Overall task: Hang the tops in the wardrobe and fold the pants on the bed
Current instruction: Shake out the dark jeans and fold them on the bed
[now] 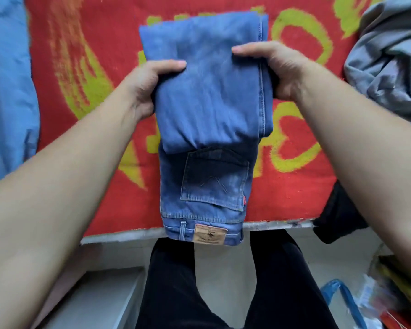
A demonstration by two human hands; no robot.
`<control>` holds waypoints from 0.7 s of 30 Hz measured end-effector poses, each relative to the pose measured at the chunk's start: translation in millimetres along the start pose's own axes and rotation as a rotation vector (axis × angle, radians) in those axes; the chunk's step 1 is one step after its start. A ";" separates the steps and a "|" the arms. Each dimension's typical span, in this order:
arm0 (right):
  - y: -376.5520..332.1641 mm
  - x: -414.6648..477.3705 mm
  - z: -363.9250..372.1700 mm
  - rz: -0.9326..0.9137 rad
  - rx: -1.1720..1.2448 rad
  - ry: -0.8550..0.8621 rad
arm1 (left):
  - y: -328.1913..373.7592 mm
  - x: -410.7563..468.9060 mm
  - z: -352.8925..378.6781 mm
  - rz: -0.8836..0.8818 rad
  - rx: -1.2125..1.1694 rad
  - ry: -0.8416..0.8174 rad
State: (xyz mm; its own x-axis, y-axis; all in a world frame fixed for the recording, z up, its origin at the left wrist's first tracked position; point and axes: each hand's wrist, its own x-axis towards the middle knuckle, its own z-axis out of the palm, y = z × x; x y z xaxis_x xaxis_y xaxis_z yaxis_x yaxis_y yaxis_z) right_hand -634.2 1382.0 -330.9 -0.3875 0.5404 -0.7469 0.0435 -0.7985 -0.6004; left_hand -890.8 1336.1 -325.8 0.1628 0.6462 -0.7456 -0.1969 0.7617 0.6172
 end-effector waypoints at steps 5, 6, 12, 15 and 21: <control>-49.8 29.5 -0.7 -0.259 -0.198 0.252 | 71.0 33.9 -0.7 0.177 0.300 0.279; -52.7 35.2 -2.7 -0.286 -0.243 0.290 | 75.9 39.7 -1.9 0.168 0.347 0.320; -57.3 22.8 -20.2 -0.280 -0.226 0.090 | 74.1 40.3 -6.9 0.223 0.321 0.252; -59.9 7.2 -14.0 -0.333 -0.320 0.187 | 71.3 28.4 -6.5 0.284 0.289 0.260; -28.8 -53.3 10.9 -0.378 -0.443 0.253 | 45.1 -44.9 -5.6 0.292 0.223 0.243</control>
State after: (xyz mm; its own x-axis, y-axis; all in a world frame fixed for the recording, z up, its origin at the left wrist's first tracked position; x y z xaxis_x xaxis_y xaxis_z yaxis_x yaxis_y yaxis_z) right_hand -624.8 1373.3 -270.7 -0.2236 0.8530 -0.4716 0.3442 -0.3836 -0.8570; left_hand -912.4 1341.2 -265.8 -0.1055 0.8265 -0.5530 0.0173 0.5575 0.8300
